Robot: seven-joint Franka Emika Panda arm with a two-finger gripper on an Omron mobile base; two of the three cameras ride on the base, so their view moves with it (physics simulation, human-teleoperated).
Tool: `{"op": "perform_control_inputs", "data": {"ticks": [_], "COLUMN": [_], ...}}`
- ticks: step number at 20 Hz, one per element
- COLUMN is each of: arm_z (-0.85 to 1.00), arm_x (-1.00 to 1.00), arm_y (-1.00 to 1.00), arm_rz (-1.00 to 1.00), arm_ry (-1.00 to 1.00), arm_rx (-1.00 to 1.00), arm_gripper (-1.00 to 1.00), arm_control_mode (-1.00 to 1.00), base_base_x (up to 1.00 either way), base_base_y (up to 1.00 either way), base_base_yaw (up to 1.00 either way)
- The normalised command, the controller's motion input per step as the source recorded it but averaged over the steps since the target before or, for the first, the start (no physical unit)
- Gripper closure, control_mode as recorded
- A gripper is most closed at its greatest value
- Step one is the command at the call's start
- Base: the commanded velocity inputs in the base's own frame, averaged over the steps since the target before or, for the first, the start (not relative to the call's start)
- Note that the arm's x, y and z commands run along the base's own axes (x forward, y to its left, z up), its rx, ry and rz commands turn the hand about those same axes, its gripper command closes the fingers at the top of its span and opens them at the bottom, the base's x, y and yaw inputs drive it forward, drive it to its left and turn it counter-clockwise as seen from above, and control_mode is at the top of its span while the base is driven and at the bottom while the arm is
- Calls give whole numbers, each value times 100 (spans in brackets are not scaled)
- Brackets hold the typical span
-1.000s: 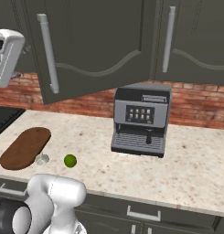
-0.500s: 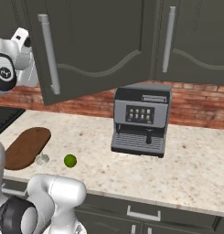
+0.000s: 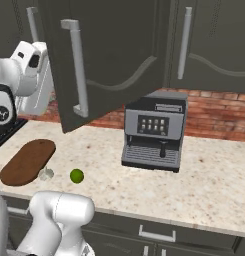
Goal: Open the cabinet. Place the bowl and condiment on the counter. Then place the lime and garlic on the cutting board.
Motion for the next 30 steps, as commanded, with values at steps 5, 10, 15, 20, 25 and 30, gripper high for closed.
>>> {"op": "perform_control_inputs", "data": {"ticks": [5,10,15,20,25,30], "arm_z": [1,0,0,-7,-34,-20], "arm_x": [-44,25,57,54,40,-42], "arm_y": [-98,-100,-95,-66,-19,66], "arm_rz": [0,0,1,2,1,8], "arm_ry": [0,4,8,13,4,-22], "arm_rx": [0,0,2,5,0,0], "arm_gripper": [-100,-100,-100,-100,-100,-100], "arm_control_mode": [-100,-100,-100,-100,-100,-100], "base_base_x": [0,0,0,0,0,0], "base_base_y": [0,0,0,0,0,0], "base_base_yaw": [0,0,0,0,0,0]}}
